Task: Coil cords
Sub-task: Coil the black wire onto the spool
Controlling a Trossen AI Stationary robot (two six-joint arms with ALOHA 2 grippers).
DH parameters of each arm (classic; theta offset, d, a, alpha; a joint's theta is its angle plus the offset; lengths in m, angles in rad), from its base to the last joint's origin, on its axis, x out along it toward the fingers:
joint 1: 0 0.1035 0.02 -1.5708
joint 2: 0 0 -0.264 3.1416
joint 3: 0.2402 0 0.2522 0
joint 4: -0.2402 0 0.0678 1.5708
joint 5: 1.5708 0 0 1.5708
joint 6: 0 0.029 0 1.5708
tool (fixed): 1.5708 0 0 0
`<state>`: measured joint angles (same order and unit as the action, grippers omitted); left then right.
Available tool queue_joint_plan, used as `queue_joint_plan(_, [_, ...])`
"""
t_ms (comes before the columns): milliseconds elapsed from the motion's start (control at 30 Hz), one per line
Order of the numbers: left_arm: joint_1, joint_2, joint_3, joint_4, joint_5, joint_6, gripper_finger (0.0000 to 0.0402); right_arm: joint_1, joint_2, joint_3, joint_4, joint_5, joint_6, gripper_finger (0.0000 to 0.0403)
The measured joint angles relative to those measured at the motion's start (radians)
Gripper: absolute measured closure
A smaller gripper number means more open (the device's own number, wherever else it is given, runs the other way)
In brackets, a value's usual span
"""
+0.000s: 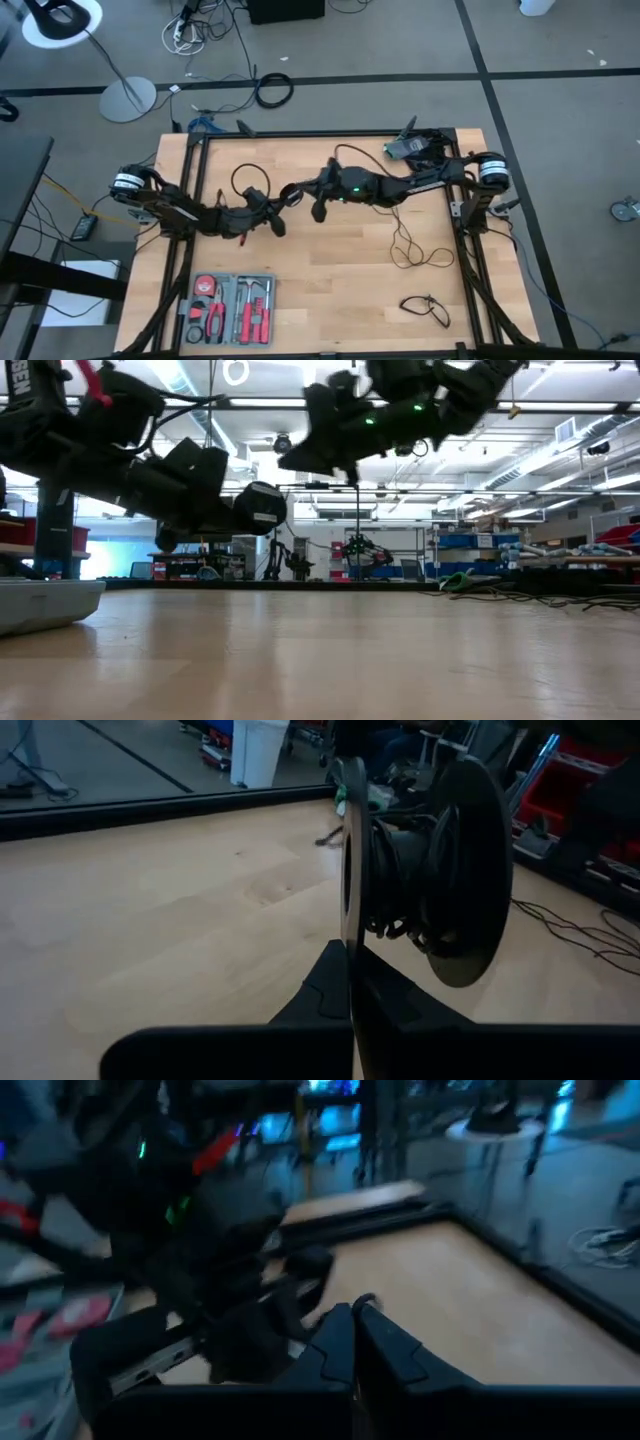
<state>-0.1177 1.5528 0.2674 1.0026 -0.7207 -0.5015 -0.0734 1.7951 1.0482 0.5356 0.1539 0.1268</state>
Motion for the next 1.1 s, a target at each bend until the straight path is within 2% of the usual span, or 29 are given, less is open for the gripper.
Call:
queue_joint_plan(167, [0.0, 0.0, 0.048, -0.057, -0.027, 0.012, 0.0402, 0.03, 0.092, 0.157, -0.157, -0.034, -0.046, 0.0402])
queue_joint_plan(367, [0.0, -0.001, 0.051, -0.054, -0.044, 0.01, 0.0402, 0.059, 0.156, 0.227, -0.221, -0.069, -0.055, 0.0403])
queue_joint_plan(533, [0.0, 0.0, 0.048, -0.017, -0.068, 0.002, 0.0402, 0.06, 0.168, 0.225, -0.301, -0.067, -0.016, 0.0397])
queue_joint_plan(733, [0.0, 0.0, 0.015, 0.108, -0.079, 0.003, 0.0402, 0.061, 0.168, 0.225, -0.466, -0.07, -0.005, 0.0378])
queue_joint_plan(933, [0.0, -0.001, -0.068, 0.271, -0.083, -0.002, 0.0402, 0.061, 0.168, 0.206, -0.57, -0.071, 0.005, 0.0373])
queue_joint_plan(1100, [0.0, -0.001, -0.156, 0.398, -0.086, -0.019, 0.0402, 0.059, 0.162, 0.119, -0.576, -0.07, 0.064, 0.0377])
